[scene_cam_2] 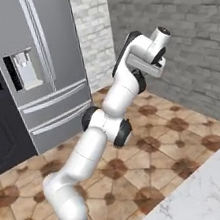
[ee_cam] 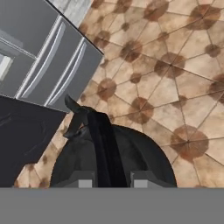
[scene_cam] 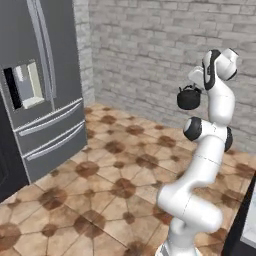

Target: The kettle is done boiling. Turn off the stove, then wait for 300 timesteps before moving the kettle to the dining table.

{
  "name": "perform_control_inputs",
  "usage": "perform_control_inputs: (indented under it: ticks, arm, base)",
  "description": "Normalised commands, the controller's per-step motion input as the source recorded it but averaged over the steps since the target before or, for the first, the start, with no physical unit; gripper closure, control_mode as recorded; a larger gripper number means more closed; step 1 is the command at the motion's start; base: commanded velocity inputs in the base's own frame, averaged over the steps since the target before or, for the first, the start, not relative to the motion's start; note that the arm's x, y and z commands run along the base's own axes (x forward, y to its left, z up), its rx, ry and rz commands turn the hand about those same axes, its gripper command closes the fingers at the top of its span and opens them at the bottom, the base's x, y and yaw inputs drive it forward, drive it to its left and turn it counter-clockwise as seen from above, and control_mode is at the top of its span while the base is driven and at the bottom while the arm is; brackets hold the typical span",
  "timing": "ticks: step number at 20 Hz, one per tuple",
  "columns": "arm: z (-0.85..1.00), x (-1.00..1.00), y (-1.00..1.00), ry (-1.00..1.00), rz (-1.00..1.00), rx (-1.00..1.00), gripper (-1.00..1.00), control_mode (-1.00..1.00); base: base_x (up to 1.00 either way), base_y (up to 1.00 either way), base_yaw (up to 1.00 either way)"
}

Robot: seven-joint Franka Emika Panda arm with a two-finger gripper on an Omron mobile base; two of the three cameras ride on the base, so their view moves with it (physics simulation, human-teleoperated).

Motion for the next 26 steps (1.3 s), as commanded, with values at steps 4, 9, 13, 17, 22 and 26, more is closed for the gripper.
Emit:
perform_control_inputs:
  ticks: [4, 9, 13, 17, 22, 26]
  arm:
    - [0.00, 0.00, 0.00, 0.00, 0.00, 0.00, 1.00, 1.00]
    - [0.00, 0.00, 0.00, 0.00, 0.00, 0.00, 1.00, 1.00]
    - [0.00, 0.00, 0.00, 0.00, 0.00, 0.00, 1.00, 1.00]
    - [0.00, 0.00, 0.00, 0.00, 0.00, 0.00, 1.00, 1.00]
    - [0.00, 0.00, 0.00, 0.00, 0.00, 0.00, 1.00, 1.00]
    - [0.00, 0.00, 0.00, 0.00, 0.00, 0.00, 1.00, 1.00]
  base:
    - [0.24, -0.33, -0.48]
    - [0.28, -0.33, -0.48]
    - [0.29, -0.33, -0.48]
    - [0.30, -0.34, -0.49]
    - [0.33, -0.34, -0.49]
    - [0.34, -0.35, -0.50]
